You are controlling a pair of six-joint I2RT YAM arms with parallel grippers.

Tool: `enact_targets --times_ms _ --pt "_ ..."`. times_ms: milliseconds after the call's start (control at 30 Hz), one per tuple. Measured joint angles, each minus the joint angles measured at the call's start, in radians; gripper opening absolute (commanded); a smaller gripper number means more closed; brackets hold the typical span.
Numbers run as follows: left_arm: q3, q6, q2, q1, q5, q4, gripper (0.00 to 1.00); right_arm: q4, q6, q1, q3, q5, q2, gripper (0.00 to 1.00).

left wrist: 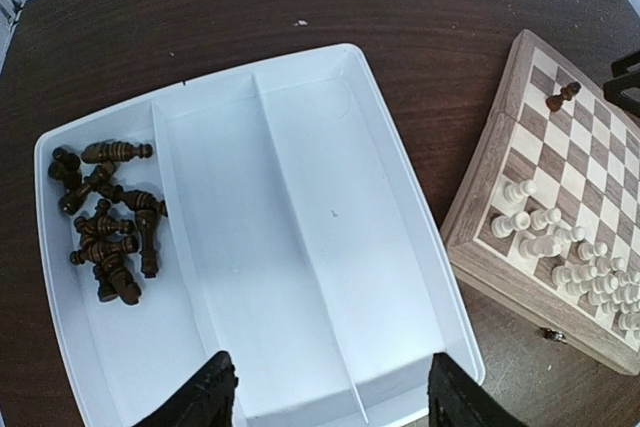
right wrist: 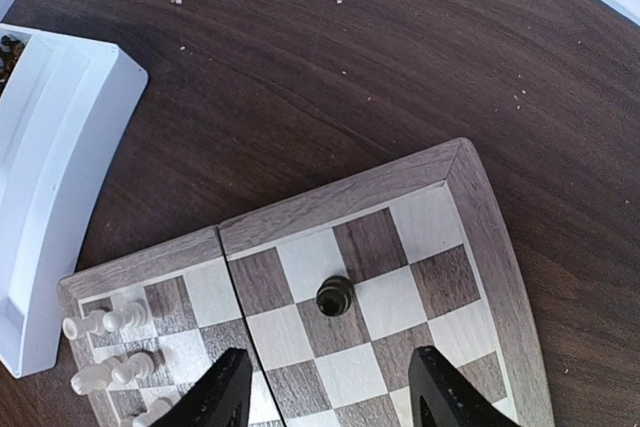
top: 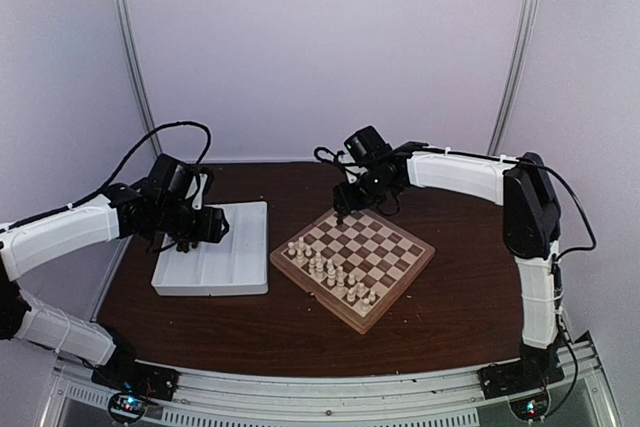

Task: Set up the chess pieces on the board
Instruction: Pick up the chess piece from the chessboard.

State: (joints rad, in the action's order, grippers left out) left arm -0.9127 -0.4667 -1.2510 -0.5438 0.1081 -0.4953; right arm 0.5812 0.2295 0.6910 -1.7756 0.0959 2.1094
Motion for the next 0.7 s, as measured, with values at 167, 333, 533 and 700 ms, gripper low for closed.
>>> enact_targets --times_ms 167,333,533,700 --pt "0.027 -0.011 0.024 0.002 0.009 0.000 0.66 0.018 0.002 0.001 -0.061 -0.018 0.061 0.50" --pt "0.039 -0.015 0.044 0.002 0.023 0.002 0.66 0.031 0.002 0.001 -0.106 -0.024 0.106 0.49" --pt "0.045 -0.015 0.051 0.003 0.033 0.001 0.66 0.036 0.005 0.001 -0.139 -0.026 0.153 0.40" --pt "0.046 -0.014 0.055 0.006 0.035 0.001 0.66 0.044 0.010 0.001 -0.152 -0.025 0.181 0.22"
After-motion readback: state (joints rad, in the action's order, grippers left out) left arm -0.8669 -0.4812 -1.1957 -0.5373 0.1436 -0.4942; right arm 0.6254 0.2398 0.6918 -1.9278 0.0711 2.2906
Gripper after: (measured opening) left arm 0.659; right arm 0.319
